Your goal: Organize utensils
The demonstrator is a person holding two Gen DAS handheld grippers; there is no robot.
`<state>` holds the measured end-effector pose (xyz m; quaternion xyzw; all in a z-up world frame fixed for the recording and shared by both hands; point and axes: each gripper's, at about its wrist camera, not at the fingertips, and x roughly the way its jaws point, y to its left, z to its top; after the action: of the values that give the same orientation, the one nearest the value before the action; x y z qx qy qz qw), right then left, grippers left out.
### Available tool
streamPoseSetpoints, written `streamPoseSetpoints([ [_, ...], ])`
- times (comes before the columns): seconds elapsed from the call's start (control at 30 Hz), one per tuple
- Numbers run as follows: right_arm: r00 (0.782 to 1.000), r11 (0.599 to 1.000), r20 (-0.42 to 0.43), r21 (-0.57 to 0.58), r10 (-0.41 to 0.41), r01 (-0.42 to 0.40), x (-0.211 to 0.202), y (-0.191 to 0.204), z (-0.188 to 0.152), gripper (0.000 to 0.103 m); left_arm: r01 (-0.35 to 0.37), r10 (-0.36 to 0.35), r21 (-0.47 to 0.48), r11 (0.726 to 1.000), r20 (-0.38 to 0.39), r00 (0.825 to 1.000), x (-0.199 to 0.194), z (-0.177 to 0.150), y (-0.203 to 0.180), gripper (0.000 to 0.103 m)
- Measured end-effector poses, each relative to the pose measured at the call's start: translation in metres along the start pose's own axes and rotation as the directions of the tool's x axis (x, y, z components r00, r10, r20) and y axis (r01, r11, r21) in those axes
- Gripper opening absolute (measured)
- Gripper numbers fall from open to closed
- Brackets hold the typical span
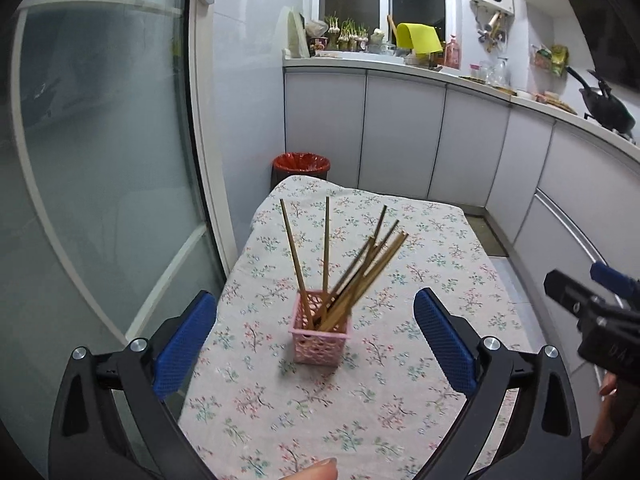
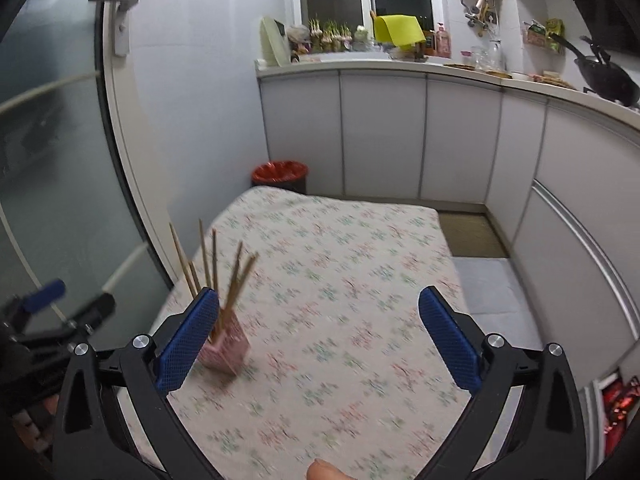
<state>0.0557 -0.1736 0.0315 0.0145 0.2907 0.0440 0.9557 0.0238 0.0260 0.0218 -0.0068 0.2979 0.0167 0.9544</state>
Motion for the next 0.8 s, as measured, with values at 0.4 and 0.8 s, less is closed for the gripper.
streamPoseSetpoints([
  [0.4, 0.996, 0.995, -0.014, -0.037, -0.090, 0.090, -0.015, -0.009, -0.015, 0.096, -0.008, 0.008, 0.016, 1.000, 0.012, 1.000, -0.004, -0.003, -0.019, 0.096],
  [0.8, 0.996, 0.996, -0.016, -0.011, -0.085, 0.085, -0.014, -0.015, -0.016, 0.096, -0.019, 0.019, 0.026, 0.999, 0.022, 1.000, -0.005, -0.006, -0.022, 0.096],
])
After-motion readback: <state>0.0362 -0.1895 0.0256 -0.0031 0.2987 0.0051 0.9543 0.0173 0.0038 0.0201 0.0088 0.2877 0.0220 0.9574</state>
